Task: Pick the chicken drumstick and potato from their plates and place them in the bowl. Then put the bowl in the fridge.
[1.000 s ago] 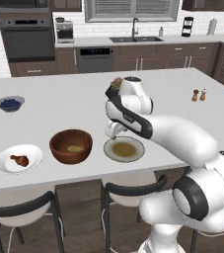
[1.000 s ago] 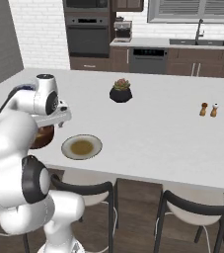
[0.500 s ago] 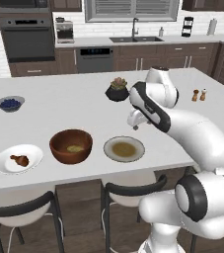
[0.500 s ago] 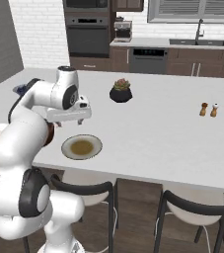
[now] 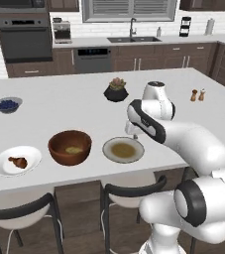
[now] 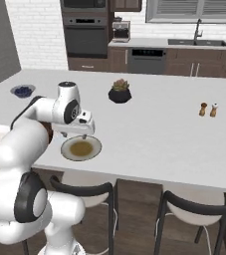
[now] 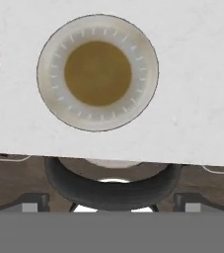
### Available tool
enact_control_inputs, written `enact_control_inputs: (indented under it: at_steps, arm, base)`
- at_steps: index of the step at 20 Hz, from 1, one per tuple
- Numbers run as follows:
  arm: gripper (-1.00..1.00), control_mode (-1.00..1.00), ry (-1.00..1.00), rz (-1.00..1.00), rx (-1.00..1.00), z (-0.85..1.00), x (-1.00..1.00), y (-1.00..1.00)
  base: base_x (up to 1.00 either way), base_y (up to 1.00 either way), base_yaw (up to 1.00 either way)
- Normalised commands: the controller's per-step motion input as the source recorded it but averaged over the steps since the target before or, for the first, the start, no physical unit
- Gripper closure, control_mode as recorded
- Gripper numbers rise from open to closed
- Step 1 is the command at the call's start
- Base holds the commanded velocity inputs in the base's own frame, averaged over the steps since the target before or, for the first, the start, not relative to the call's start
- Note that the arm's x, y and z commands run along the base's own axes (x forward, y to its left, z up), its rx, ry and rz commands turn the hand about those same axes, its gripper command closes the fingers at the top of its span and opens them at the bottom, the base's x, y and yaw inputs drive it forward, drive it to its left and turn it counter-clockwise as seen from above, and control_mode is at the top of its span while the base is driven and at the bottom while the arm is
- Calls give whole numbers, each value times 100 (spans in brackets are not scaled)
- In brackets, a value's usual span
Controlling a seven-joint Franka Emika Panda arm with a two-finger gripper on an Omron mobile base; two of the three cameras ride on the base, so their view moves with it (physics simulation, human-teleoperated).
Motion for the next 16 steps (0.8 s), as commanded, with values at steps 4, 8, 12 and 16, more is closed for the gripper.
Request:
enact_control_inputs:
  at_steps: [4, 8, 12, 16]
  arm:
    - [-100, 100, 0, 0, 0, 0, 0, 0]
    - [-100, 100, 0, 0, 0, 0, 0, 0]
    - [-100, 100, 0, 0, 0, 0, 0, 0]
    - [-100, 100, 0, 0, 0, 0, 0, 0]
  base:
    - [-46, 86, -1]
    - [-49, 100, 0]
    - [-27, 100, 0]
    - [10, 100, 0]
